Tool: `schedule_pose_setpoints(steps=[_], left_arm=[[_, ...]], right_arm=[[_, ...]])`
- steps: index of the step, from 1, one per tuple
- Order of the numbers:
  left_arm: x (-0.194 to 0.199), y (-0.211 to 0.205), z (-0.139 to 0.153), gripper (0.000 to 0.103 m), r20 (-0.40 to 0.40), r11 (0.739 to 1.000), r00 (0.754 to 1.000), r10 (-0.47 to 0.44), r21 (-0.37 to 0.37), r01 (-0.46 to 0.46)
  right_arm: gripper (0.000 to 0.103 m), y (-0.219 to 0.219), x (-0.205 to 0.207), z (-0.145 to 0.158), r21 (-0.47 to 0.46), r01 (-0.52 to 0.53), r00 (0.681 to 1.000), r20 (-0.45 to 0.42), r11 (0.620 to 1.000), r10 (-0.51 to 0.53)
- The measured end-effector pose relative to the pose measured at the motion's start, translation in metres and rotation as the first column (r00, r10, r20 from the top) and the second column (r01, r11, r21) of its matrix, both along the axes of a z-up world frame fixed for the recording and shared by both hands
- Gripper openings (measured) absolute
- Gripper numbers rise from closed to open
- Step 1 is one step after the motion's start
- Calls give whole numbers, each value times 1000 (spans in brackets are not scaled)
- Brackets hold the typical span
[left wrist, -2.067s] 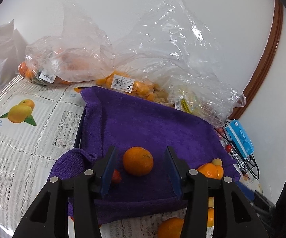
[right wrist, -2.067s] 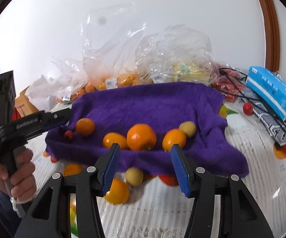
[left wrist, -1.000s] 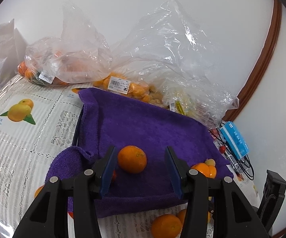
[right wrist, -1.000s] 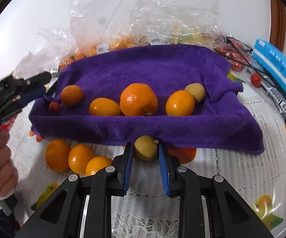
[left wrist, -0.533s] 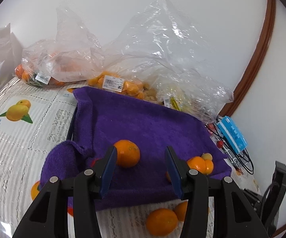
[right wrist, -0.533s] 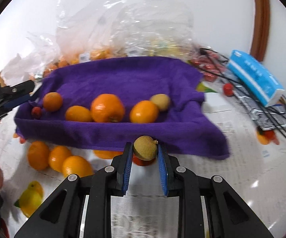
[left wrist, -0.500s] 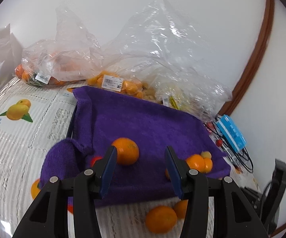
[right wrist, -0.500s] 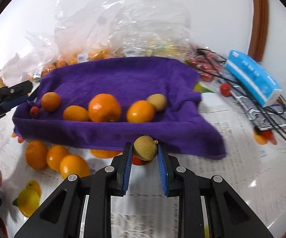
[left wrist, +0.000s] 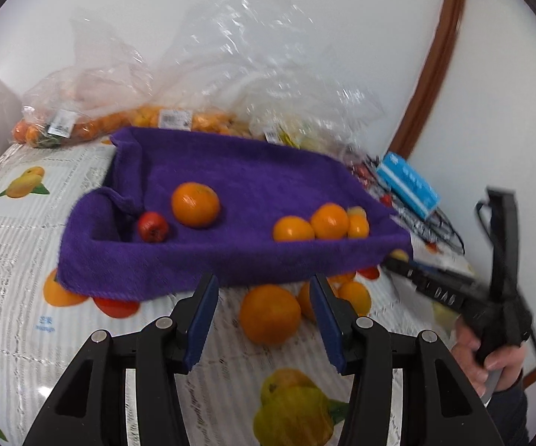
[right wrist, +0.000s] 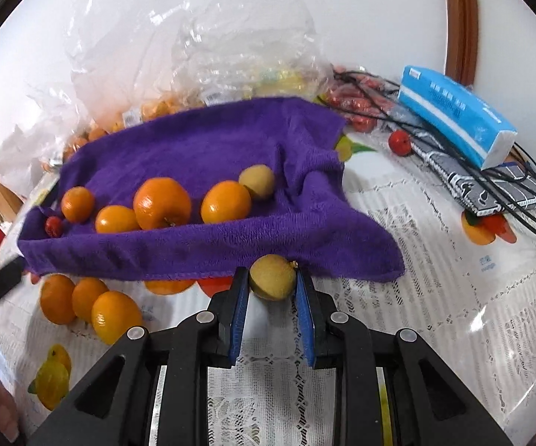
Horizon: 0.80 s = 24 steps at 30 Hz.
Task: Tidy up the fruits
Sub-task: 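Close the left gripper on a large orange while the right gripper holds the yellow-green fruit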
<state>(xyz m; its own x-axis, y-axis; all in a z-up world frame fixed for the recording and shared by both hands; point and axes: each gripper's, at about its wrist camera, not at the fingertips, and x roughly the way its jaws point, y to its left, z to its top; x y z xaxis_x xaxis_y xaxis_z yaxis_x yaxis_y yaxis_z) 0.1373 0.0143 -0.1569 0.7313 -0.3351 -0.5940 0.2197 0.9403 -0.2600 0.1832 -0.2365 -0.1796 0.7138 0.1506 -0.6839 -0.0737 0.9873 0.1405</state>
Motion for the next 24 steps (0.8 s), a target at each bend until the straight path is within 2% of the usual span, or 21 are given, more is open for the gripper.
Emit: schedule_pose_setpoints(steps=[4, 8, 12, 20, 24], left_arm=[[3, -11, -7, 49, -36, 998, 999, -24, 49, 26], [18, -18, -21, 49, -148, 994, 989, -4, 106, 20], [17, -26, -21, 48, -145, 987, 989, 2, 159, 21], [19, -40, -23, 47, -142, 964, 990, 22, 265, 17], [18, -42, -23, 45, -140, 959, 990, 24, 282, 16]], right_arm=[[25, -1, -10, 5, -10, -4, 999, 35, 1000, 5], [25, -4, -16, 5, 14, -24, 999, 34, 1000, 24], [25, -6, -20, 4, 24, -21, 999, 35, 999, 20], [26, 9, -19, 1, -7, -87, 996, 7, 996, 87], [25, 12, -17, -2, 5, -108, 994, -15, 994, 108]])
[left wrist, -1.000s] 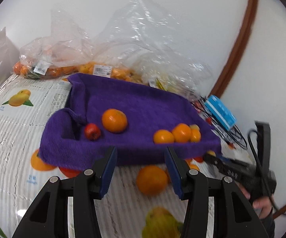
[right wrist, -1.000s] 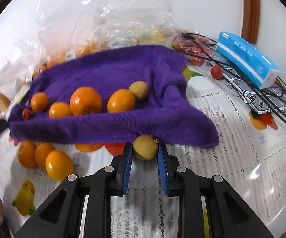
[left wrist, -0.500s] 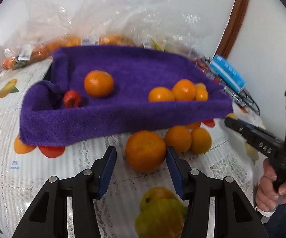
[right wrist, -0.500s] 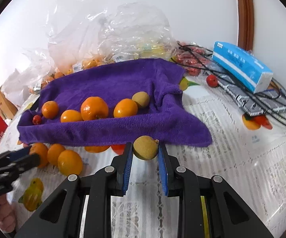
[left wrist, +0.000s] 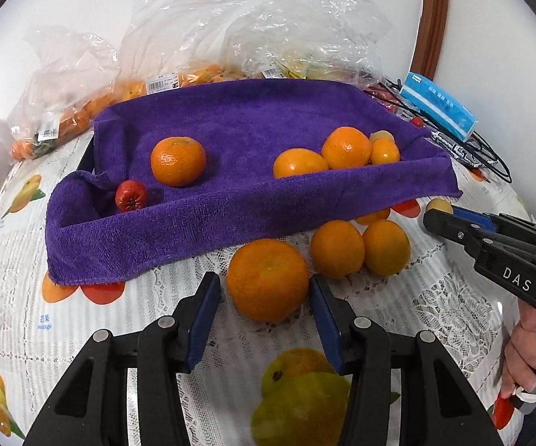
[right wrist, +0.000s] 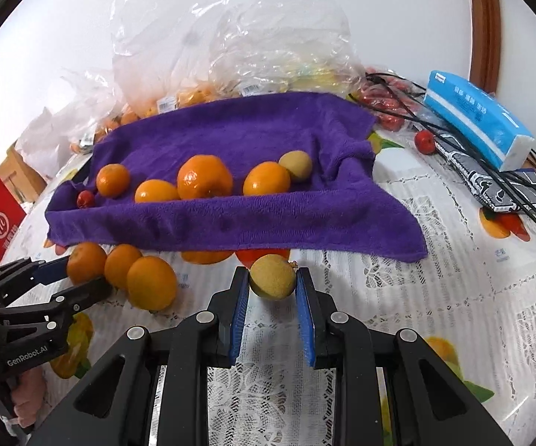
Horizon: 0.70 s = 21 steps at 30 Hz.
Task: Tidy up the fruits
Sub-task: 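Close the left gripper on a large orange while the right gripper holds the yellow-green fruit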
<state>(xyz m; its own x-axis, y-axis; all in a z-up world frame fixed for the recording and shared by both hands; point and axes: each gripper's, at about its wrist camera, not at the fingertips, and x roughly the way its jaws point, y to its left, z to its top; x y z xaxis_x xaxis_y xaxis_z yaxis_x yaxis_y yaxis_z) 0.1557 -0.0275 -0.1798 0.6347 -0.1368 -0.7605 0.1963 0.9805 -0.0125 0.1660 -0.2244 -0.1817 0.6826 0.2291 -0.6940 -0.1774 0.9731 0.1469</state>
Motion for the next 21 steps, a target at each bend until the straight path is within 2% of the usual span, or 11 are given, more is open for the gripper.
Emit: schedule_pose_setpoints(steps=[3, 7, 10, 14, 21], left_arm=[[-1, 4, 1, 45, -1, 1000, 1000, 1, -24, -1], [0, 6, 1, 44, -3, 999, 1000, 0, -48, 0], [-1, 7, 1, 40, -2, 998, 1000, -13, -63, 13], [-2, 14, 3, 38, 4, 991, 1000, -22, -135, 22], [-11, 25, 11, 38, 65, 976, 998, -15, -214, 29]], right_arm=[[26, -2, 1, -1, 15, -3, 1000, -7, 1000, 3], [26, -8, 4, -5, 89, -7, 999, -41, 996, 11], [25, -5, 3, -4, 80, -16, 999, -35, 997, 19], [25, -1, 0, -2, 55, -28, 999, -17, 998, 29], [25, -2, -5, 4, 64, -45, 999, 22, 997, 44]])
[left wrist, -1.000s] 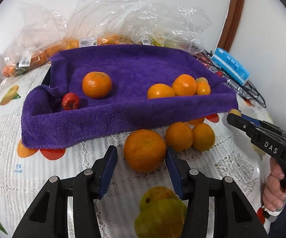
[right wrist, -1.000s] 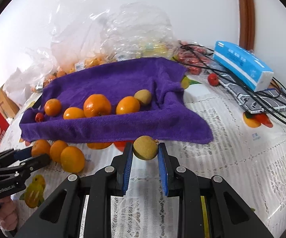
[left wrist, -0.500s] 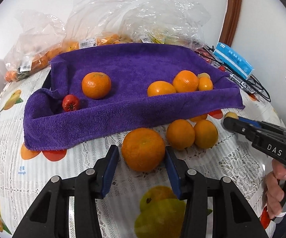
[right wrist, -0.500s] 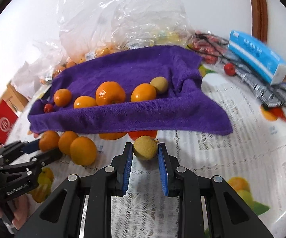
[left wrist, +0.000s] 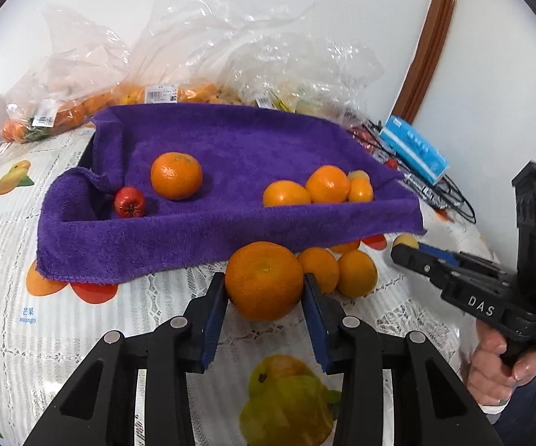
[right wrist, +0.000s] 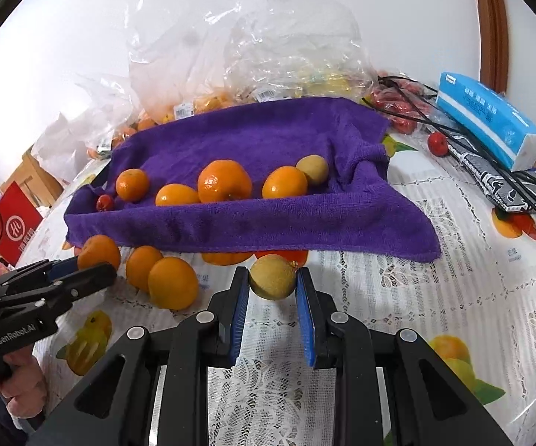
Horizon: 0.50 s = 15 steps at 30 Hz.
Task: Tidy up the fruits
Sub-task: 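Close the left gripper on a large orange while the right gripper holds the yellow-green fruit, then lift both held fruits up and carry them over the purple towel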
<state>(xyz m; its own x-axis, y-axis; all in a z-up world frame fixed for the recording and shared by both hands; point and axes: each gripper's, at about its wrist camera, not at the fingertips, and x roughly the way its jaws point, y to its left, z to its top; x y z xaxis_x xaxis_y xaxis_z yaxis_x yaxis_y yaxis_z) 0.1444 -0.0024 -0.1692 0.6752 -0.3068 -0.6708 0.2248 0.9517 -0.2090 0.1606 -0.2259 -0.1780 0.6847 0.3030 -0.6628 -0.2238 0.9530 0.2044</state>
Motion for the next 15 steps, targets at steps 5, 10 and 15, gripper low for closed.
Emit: schedule_pose_setpoints(steps=[5, 10, 15], left_arm=[[0, 4, 1, 38, 3, 1000, 1000, 7, -14, -7], [-4, 4, 4, 38, 37, 1000, 999, -6, -10, 6], [-9, 4, 9, 38, 69, 1000, 998, -1, -21, 2]], right_arm=[[25, 1, 0, 1, 12, -17, 1000, 7, 1000, 17], [25, 5, -5, 4, 3, -29, 999, 33, 1000, 28], [25, 8, -13, 10, 27, -67, 994, 84, 997, 64]])
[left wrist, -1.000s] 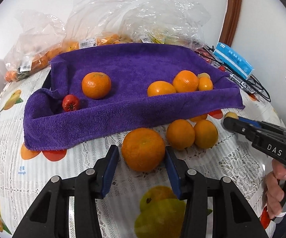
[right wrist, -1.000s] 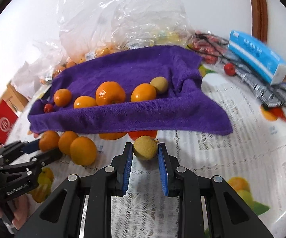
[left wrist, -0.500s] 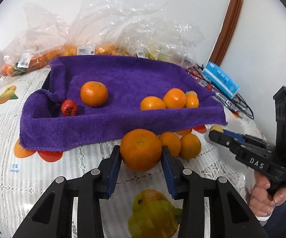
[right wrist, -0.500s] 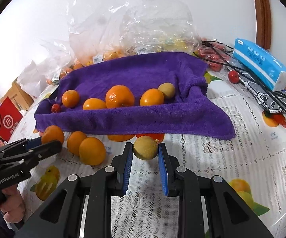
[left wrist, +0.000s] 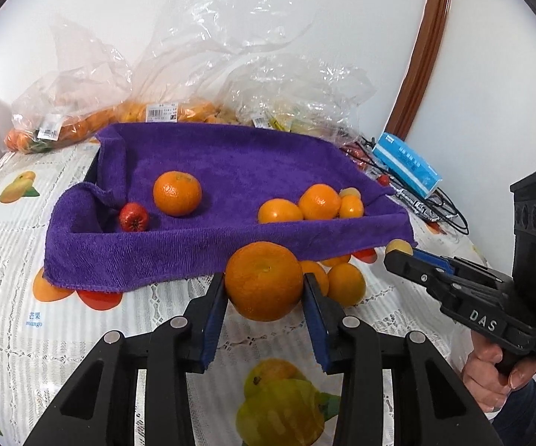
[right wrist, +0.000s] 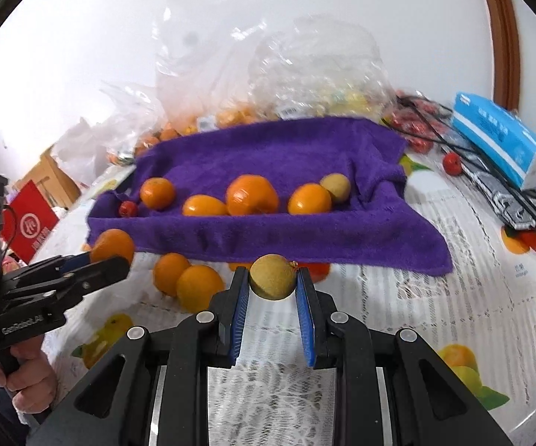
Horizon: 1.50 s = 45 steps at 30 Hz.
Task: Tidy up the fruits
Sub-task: 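Lift both held fruits up and carry them over the purple towel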
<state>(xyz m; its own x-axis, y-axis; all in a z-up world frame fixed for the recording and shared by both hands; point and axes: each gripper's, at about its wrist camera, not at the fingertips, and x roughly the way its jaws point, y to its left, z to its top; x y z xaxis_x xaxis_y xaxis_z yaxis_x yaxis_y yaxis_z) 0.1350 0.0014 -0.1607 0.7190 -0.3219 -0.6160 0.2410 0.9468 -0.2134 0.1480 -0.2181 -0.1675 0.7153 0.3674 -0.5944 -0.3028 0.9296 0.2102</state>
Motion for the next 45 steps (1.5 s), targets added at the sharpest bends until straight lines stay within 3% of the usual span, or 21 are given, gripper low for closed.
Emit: schedule_pose_setpoints(steps=[11, 20, 34, 40, 45], left_arm=[[-9, -4, 5, 38, 30, 1000, 999, -9, -15, 10], [-12, 0, 9, 38, 41, 999, 999, -2, -54, 4], [-19, 2, 16, 38, 102, 998, 994, 48, -46, -43], [-22, 9, 25, 38, 132, 996, 988, 83, -55, -77], [-21, 22, 48, 38, 165, 989, 980, 116, -111, -98]], right_arm=[[25, 13, -12, 7, 5, -72, 995, 65, 997, 71], [25, 13, -9, 6, 55, -98, 994, 54, 994, 95], [25, 14, -6, 4, 101, -121, 992, 38, 987, 118], [26, 16, -14, 14, 95, -109, 991, 92, 990, 100], [26, 21, -4, 29, 123, -133, 989, 89, 983, 122]])
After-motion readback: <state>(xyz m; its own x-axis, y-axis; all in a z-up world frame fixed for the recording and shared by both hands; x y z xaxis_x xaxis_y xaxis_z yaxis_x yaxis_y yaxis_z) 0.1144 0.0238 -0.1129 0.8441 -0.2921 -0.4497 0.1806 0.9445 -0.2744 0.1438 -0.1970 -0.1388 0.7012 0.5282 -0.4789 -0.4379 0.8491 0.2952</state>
